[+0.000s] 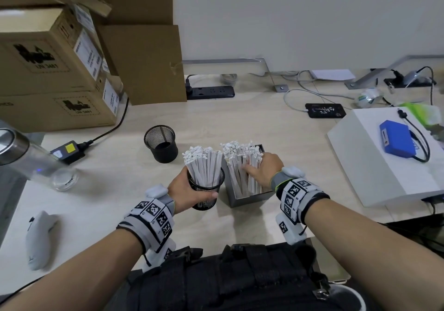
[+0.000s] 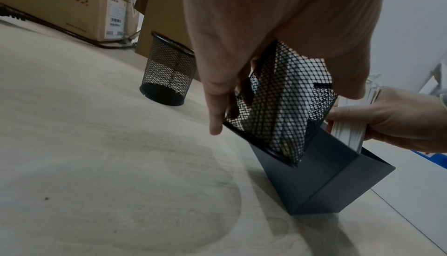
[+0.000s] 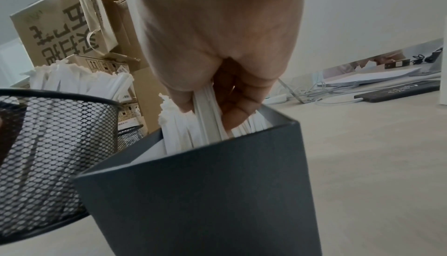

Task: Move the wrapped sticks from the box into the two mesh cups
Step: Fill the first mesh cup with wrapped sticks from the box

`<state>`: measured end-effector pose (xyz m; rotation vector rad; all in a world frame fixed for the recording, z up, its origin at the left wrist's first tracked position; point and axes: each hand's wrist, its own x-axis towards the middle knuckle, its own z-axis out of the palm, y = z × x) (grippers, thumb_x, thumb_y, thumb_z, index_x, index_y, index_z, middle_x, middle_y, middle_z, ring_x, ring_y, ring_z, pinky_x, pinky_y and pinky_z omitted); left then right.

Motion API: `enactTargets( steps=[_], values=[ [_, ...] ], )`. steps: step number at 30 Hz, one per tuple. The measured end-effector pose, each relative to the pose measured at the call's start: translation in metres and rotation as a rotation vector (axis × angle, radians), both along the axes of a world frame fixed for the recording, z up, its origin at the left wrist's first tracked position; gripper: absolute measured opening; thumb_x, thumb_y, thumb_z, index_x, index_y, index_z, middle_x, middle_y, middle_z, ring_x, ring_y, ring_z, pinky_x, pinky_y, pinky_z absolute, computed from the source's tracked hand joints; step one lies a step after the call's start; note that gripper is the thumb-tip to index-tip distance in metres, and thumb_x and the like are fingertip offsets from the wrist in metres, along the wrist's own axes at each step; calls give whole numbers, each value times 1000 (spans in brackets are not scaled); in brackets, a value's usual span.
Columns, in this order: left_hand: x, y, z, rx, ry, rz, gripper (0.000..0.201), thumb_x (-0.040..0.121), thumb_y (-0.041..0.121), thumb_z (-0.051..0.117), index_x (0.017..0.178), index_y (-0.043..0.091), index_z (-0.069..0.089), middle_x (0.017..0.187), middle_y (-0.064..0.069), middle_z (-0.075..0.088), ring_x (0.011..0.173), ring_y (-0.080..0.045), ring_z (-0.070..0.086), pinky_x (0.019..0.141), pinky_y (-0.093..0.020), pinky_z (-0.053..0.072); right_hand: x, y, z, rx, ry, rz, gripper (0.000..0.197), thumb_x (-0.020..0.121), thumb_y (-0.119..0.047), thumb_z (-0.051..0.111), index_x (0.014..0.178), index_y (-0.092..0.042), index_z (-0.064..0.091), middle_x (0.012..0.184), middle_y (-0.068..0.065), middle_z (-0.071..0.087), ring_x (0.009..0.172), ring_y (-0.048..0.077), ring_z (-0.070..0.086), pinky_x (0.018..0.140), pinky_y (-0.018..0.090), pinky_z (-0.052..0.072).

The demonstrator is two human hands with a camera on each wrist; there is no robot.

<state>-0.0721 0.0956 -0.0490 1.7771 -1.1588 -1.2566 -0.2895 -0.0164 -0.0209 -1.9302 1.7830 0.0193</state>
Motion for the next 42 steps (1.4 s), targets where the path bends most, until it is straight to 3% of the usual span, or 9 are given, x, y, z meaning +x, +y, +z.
enactTargets(
  steps=[10,15,18,22,27,33,36,40,42],
  values=[
    [4,-2,2,2,-22,-8,102,39,54,88,130,34,47,121,12,64,115,-12,59,103,-38,46,2,-19,42,-156,-116,-117,51,86,-55,59,59,-15,43,57,1,47,60,28,53,60,30,36],
    [1,-4,5,-12,-23,-18,102,39,60,85,130,30,50,119,9,66,113,-12,60,102,-37,48,18,-21,74,-202,-615,-153,34,81,-46,67,66,-15,68,65,4,72,56,21,66,55,31,51],
    [-4,-4,9,-28,-1,-34,102,40,59,84,132,28,50,120,9,66,113,-11,60,101,-35,47,36,-11,88,-158,-860,-133,20,87,-27,69,70,-18,64,69,4,74,56,12,69,50,23,50],
    [-10,-9,19,-79,70,-37,96,44,56,85,130,32,49,121,13,65,114,-5,59,101,-30,46,55,3,77,-103,-810,-88,29,83,-38,70,75,-11,69,69,1,74,59,6,69,60,23,56],
    [-11,-12,26,-110,93,-16,75,52,36,92,116,39,52,109,17,68,102,6,61,96,-27,49,65,27,64,18,-525,10,37,68,-52,78,80,-19,67,76,-6,70,66,9,65,61,23,50],
    [-1,-9,18,-109,34,9,93,45,42,90,127,33,48,114,14,68,108,-2,63,98,-32,49,69,25,70,-256,-680,39,81,67,-46,82,135,-29,40,126,-6,48,102,9,51,86,22,43],
    [-4,-11,19,-100,2,-11,78,50,35,91,116,39,49,105,15,68,100,-1,64,91,-30,53,77,32,63,-148,-627,153,78,74,-56,70,140,-26,40,138,-6,47,121,10,49,97,21,37],
    [-15,-14,26,-239,-100,-91,56,62,23,81,109,16,53,95,15,62,92,6,60,82,-19,50,92,46,53,-218,-634,202,96,55,-65,66,139,-30,33,134,-8,47,119,9,49,98,25,39],
    [-19,-13,32,-239,-119,-85,62,56,33,83,109,27,52,97,10,67,93,-4,66,81,-34,55,97,43,52,-319,-680,170,98,61,-52,77,142,-33,26,132,-6,45,114,3,44,93,21,37]
  ],
)
